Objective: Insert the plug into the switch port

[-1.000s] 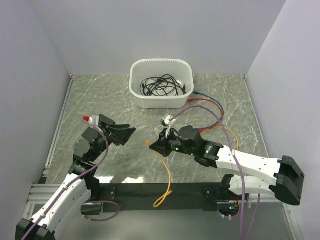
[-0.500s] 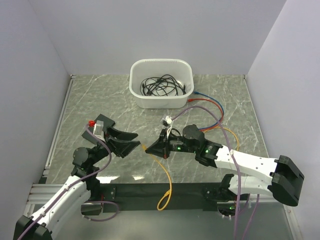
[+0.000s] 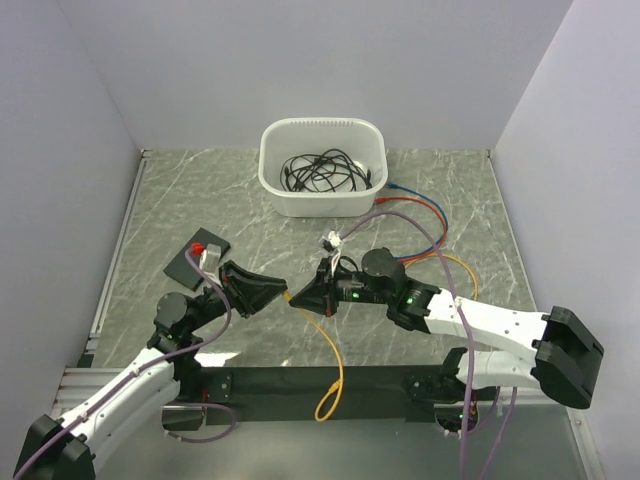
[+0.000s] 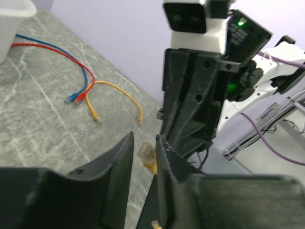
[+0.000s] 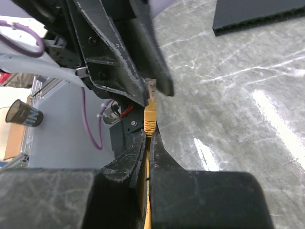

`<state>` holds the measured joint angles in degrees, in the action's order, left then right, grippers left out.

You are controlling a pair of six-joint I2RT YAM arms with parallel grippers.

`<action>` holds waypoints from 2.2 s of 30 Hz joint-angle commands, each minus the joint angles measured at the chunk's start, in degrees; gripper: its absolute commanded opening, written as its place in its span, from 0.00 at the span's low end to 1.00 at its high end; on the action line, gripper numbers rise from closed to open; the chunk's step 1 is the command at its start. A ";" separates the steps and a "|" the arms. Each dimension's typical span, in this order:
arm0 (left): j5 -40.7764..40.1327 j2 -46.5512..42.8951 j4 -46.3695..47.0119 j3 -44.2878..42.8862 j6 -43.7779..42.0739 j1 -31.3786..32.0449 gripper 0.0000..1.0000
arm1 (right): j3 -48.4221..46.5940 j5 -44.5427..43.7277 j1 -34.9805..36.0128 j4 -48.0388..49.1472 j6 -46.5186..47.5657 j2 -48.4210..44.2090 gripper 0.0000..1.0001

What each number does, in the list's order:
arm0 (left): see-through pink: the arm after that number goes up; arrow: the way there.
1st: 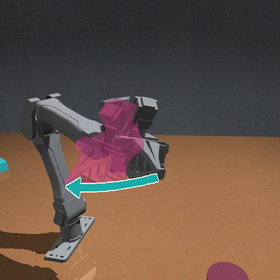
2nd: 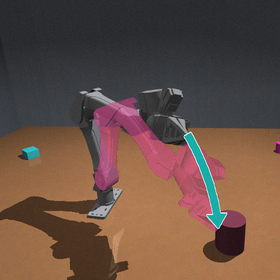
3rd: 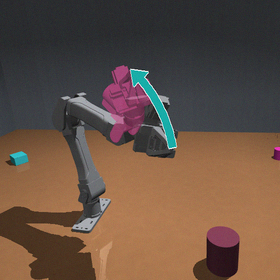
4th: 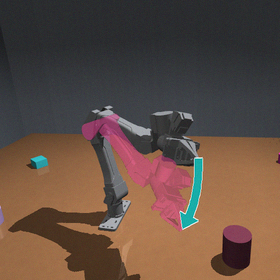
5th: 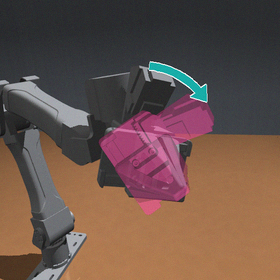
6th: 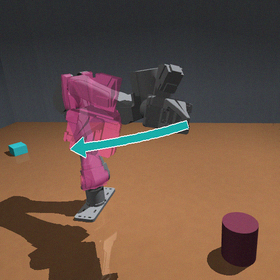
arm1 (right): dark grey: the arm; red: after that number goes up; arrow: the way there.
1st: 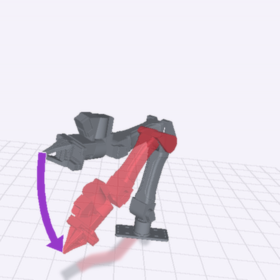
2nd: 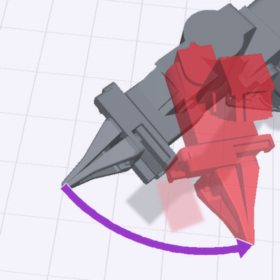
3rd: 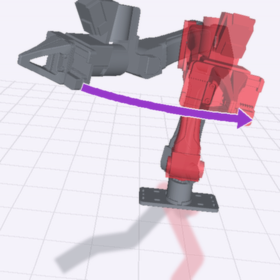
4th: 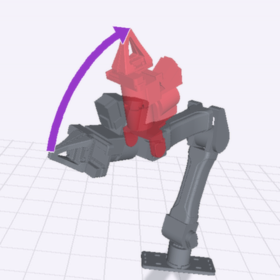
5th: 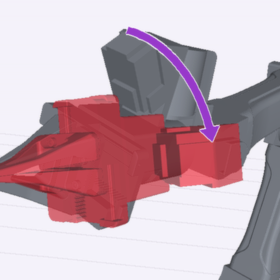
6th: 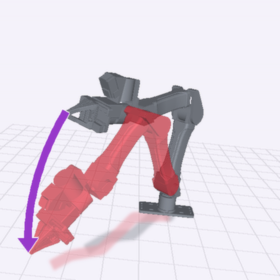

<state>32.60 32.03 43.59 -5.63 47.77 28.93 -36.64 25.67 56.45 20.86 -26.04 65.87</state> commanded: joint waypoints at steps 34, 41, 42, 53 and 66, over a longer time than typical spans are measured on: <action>-25.30 1.19 -35.77 -15.46 8.13 3.06 0.00 | -19.87 -38.33 10.70 -22.27 16.20 8.13 0.47; -25.30 1.02 -36.12 -15.20 8.66 3.06 0.00 | -22.77 -38.15 10.79 -22.53 16.73 11.83 0.42; -25.39 0.84 -36.21 -15.20 8.66 3.06 0.01 | -23.03 -38.15 10.79 -22.62 16.73 12.44 0.42; -25.48 0.93 -35.95 -14.59 8.83 3.06 0.00 | -25.32 -38.77 10.97 -22.71 16.90 15.87 0.38; -26.01 0.14 -36.74 -14.41 9.01 3.06 0.00 | -25.76 -40.08 10.88 -22.71 16.55 16.93 0.10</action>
<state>7.05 33.12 6.04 -19.94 56.47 31.75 -59.57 -11.81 67.22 -2.92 -9.45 82.35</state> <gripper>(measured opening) 0.053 0.169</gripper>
